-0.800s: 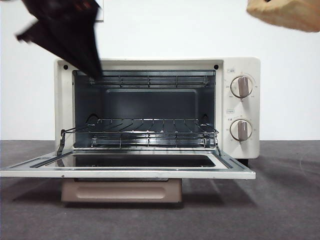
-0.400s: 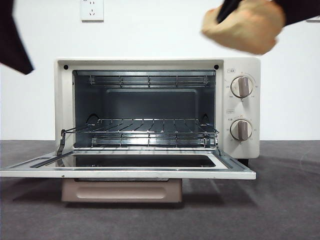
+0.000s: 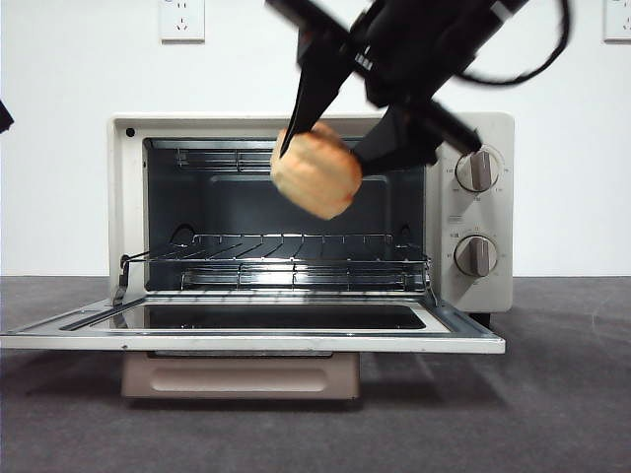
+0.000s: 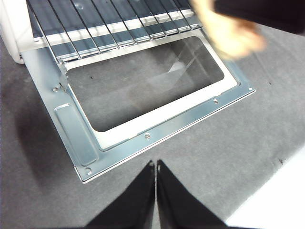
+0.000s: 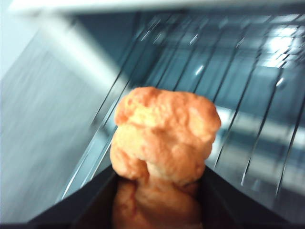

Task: The left arm flap open the oven, the right arm pick bread and place it into oven, the left arm flap close the oven

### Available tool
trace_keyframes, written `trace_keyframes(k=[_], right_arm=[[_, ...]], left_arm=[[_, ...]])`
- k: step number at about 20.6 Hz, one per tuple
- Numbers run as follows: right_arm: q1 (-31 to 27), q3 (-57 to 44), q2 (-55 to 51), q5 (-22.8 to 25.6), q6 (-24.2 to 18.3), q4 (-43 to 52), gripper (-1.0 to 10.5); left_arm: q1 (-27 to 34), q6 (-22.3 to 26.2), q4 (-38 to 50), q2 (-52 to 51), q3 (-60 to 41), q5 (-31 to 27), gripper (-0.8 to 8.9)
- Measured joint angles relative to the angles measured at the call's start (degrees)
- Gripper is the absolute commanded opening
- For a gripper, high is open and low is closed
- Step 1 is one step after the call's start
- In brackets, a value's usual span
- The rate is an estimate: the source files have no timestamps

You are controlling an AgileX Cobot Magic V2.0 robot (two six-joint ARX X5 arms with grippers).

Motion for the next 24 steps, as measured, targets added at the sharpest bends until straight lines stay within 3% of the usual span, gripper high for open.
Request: trace_keyframes(k=[6, 13, 18, 21, 24], right_arm=[[-0.8, 0.0, 7.0, 7.8, 2.8, 8.5, 2.1], [-4.5, 0.0, 9.3, 11.0, 3.2, 11.9, 2.1], [-5.6, 0.0, 10.1, 11.1, 3.2, 11.3, 3.4], [-5.6, 0.1, 10.1, 11.0, 3.2, 10.6, 4.7], [-5.6, 0.1, 10.1, 10.0, 3.2, 10.6, 5.0]], left_arm=[[0.0, 0.0, -0.1, -0.3, 0.0, 0.0, 0.11], [0.0, 0.0, -0.5, -0.3, 0.0, 0.0, 0.11], [0.0, 0.0, -0.5, -0.3, 0.0, 0.0, 0.11], [0.0, 0.0, -0.5, -0.3, 0.0, 0.0, 0.11], [0.0, 0.0, -0.5, -0.3, 0.0, 0.0, 0.11]])
